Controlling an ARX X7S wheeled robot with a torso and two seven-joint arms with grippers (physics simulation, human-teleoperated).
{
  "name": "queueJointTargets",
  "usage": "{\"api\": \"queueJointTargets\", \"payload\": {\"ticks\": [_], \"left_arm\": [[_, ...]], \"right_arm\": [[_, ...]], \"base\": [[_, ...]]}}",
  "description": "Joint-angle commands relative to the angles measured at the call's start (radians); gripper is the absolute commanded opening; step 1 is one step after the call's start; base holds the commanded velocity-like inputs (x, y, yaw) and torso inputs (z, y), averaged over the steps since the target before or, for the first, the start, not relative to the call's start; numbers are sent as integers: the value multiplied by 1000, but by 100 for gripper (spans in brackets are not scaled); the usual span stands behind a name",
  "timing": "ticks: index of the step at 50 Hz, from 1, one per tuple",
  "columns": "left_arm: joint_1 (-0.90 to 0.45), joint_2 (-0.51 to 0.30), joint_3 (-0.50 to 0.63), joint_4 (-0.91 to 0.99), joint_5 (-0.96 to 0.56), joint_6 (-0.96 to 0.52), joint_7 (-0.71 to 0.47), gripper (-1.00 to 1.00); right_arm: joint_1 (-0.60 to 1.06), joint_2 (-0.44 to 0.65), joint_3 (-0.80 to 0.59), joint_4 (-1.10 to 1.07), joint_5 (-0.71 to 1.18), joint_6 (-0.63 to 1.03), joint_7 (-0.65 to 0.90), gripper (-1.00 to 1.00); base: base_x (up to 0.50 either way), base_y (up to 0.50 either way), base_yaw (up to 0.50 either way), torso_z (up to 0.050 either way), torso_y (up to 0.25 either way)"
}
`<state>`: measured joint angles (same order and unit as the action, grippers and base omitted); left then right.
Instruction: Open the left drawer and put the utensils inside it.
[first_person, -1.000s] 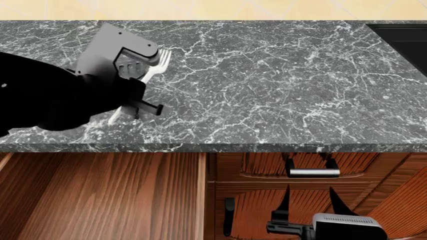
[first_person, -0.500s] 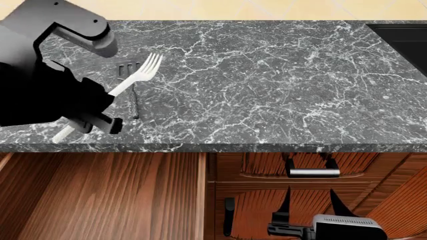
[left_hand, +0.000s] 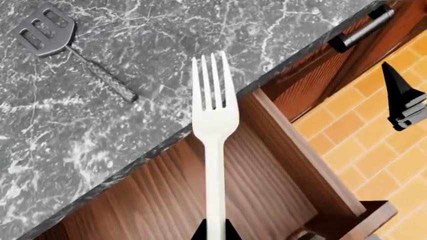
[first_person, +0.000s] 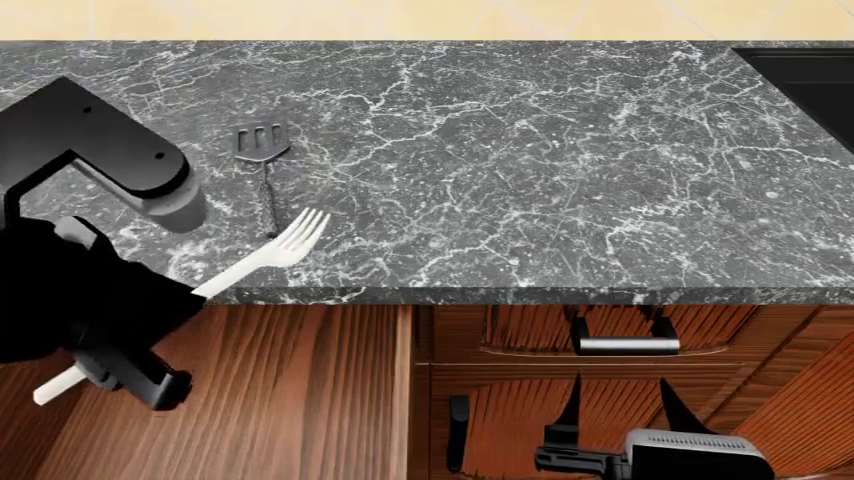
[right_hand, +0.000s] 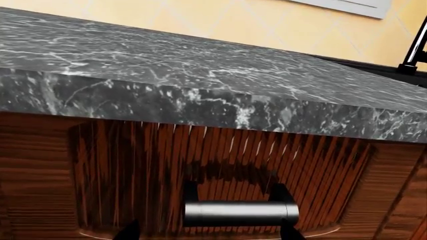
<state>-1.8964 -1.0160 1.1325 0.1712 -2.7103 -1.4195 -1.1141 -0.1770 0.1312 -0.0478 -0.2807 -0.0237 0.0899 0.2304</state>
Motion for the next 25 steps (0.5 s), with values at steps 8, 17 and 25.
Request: {"api": "queueJointTargets", "payload": {"ticks": [8,17,25], "left_arm": [[30,-60,101,95,-57,14,-63,-100],[52,-74,143,105,-46,7,-77,-100],[91,-76,149,93,-6,1,-59,-100]], "right_arm": [[2,14,-10,10,15,-7,12,100],[3,20,-16,10,21,-7,20,100],[3,26,-21,10,26,-7,27,100]], "base": [[0,0,0,0,0],[0,0,0,0,0],[0,0,0,0,0]]}}
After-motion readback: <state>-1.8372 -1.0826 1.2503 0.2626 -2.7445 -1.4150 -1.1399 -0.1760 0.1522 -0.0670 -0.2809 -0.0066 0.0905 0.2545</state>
